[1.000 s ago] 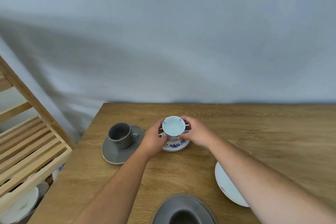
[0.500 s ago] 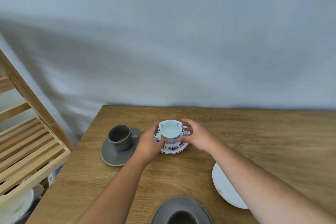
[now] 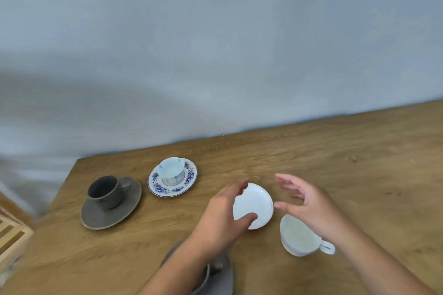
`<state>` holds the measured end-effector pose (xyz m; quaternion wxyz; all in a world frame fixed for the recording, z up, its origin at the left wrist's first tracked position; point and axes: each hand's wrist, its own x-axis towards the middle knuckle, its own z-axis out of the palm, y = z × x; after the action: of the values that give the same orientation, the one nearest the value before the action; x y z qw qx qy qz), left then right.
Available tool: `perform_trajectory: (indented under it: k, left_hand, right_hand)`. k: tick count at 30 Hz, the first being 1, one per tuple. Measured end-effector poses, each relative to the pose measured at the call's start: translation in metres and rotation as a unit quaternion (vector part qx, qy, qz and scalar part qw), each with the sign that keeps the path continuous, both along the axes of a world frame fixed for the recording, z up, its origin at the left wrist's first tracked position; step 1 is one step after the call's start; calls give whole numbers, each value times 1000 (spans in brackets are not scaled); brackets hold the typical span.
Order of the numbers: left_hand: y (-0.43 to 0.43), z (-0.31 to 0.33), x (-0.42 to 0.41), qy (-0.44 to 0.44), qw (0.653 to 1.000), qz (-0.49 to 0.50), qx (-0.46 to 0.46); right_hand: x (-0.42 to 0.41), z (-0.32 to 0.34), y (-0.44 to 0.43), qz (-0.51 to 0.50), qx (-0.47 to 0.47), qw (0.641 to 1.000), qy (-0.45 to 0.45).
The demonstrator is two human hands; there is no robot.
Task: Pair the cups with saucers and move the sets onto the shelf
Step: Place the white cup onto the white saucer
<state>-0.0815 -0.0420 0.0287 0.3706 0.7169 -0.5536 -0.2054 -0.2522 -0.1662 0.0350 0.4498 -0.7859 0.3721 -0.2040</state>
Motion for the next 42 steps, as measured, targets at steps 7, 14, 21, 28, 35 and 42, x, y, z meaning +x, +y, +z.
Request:
perform_trajectory:
  k: [7,14,21,28,35,42]
  left_hand:
    - [-14,-30,-70,30,994,-51,94]
    - [-23,-55,-80,109,987,-29,117]
    - [-31,-64,-78,173,979,-10,104]
    - [-28,-61,-75,165,983,2,78]
    - [-39,-25,-32,129,989,66,39]
    - [-52,-26,17,78,986,112,94]
  right_hand:
    - [-80,-34,15,-92,51,995,3]
    - [-96,-57,27,-147,40,988,40]
    - [-91,-62,27,-119,-18,991,61]
    - [-88,-62,28,-116,-33,992,42]
    - [-35,-39,0,-92,-45,994,-28]
    - [25,-56,-20,-55,-19,998,-22]
